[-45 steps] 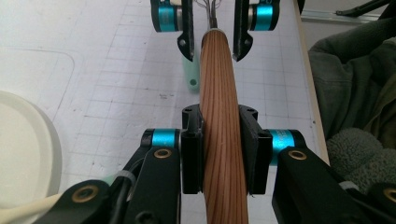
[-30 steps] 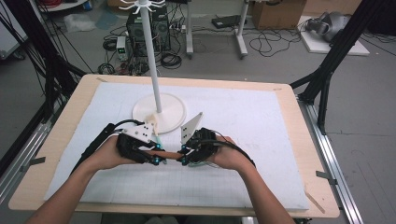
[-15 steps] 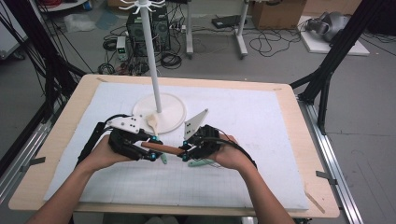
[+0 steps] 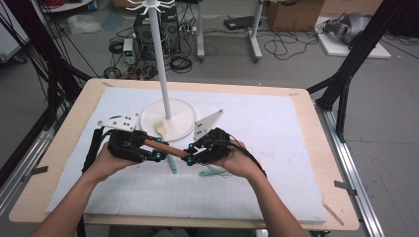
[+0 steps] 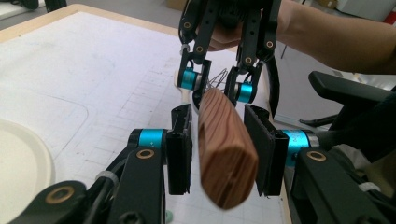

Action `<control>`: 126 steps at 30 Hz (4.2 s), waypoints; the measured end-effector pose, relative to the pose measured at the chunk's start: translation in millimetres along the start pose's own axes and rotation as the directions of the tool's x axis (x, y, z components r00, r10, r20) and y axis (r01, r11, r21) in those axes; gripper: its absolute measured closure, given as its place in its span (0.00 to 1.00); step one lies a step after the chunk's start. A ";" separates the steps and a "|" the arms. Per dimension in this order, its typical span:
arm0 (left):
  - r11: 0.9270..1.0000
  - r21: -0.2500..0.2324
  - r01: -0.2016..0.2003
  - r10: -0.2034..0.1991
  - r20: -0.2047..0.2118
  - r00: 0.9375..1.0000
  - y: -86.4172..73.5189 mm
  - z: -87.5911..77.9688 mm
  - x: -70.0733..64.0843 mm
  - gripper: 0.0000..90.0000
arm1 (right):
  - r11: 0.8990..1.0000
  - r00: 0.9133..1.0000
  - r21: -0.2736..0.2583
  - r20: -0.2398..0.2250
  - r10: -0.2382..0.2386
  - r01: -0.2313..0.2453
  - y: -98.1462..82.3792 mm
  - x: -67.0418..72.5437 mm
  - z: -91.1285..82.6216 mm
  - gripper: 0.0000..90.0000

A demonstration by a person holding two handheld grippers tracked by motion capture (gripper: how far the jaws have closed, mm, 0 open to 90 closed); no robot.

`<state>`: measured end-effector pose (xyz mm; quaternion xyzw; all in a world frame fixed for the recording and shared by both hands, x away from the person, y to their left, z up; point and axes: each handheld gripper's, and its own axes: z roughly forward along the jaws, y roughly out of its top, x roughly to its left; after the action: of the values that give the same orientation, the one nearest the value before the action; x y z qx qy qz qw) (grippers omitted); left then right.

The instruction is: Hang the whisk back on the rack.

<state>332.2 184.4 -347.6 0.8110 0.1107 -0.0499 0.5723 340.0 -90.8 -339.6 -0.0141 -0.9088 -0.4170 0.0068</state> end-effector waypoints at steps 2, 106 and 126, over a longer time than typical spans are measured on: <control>1.000 -0.001 -0.003 0.003 0.004 1.000 0.5 1.1 0.0 0.70 | 1.000 1.000 0.002 0.002 -0.001 0.001 0.9 -0.3 2.0 0.82; 0.977 -0.209 0.030 -0.043 -0.061 0.997 16.8 -18.9 -0.1 0.80 | 0.965 0.991 -0.226 -0.034 0.131 -0.135 26.7 -6.2 19.1 0.81; 0.969 -0.242 0.053 -0.078 -0.097 0.992 19.2 -17.7 -1.0 0.75 | 0.953 0.988 -0.264 -0.004 0.155 -0.150 28.5 -8.3 20.4 0.82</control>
<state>334.9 194.7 -323.7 0.7336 0.1728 -0.0123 0.6571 349.2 -56.9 -331.6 -0.0886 -0.8414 -0.5323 0.0293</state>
